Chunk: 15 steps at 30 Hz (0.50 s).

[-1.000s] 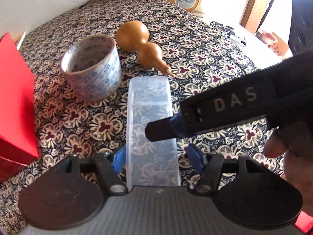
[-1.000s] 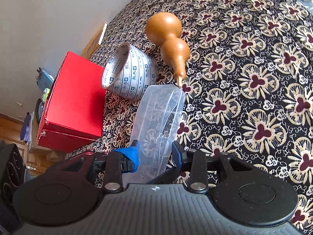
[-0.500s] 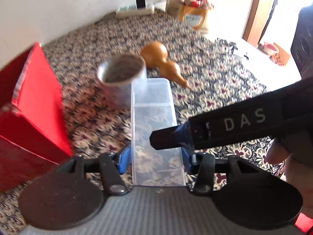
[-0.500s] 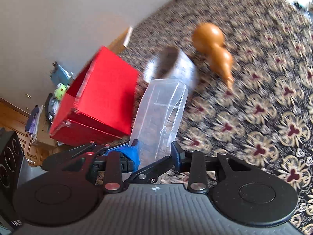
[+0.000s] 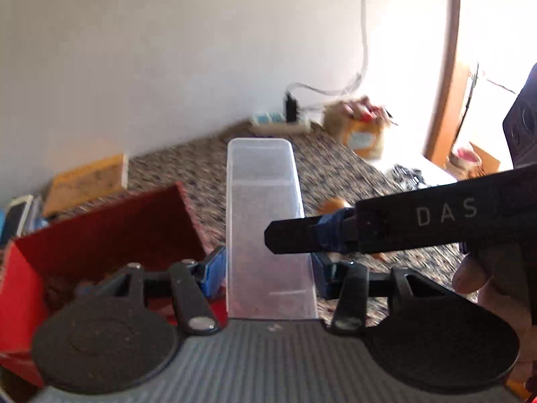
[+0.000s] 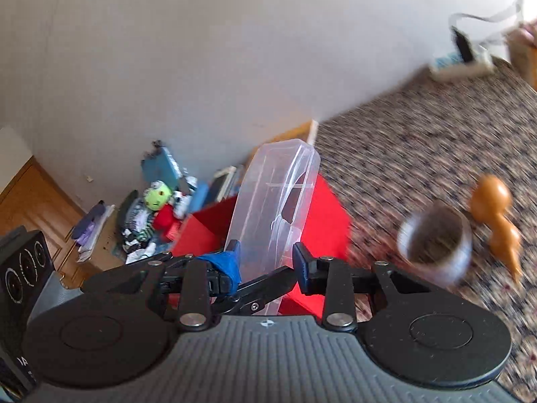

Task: Organize rigid objects
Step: 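Carry the clear case with the right gripper over the red box, then lower the clear case into the red box and open the right gripper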

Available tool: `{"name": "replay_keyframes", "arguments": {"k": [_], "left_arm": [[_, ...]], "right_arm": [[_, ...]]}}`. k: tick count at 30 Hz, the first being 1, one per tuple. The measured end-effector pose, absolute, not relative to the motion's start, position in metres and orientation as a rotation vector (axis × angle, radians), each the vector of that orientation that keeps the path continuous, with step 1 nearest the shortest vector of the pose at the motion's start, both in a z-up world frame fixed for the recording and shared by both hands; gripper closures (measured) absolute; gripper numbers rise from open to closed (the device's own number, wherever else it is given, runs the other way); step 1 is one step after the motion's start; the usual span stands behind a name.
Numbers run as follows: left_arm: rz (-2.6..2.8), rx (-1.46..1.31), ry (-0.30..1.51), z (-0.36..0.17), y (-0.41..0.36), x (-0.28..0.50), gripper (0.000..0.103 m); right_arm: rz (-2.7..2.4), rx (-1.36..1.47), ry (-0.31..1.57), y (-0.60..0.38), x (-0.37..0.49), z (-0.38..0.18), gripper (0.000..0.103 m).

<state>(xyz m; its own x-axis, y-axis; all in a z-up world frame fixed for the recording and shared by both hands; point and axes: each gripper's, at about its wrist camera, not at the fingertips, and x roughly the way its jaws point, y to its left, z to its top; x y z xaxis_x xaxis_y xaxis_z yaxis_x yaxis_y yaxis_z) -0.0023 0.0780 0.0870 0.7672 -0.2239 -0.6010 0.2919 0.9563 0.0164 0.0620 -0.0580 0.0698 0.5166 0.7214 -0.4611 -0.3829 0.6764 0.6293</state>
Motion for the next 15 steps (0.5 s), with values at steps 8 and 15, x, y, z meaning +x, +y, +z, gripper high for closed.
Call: {"name": "replay_keyframes", "arguments": {"k": [8,15], "left_arm": [[-0.176,0.077,0.614,0.092,0.153,0.027,0.055],[-0.112,0.006,0.695,0.065,0.201,0.056,0.055]], "right_arm": [[0.784,0.399,0.787,0.008,0.104,0.07,0.086],[0.827,0.308,0.907,0.062,0.137,0.043,0.086]]}}
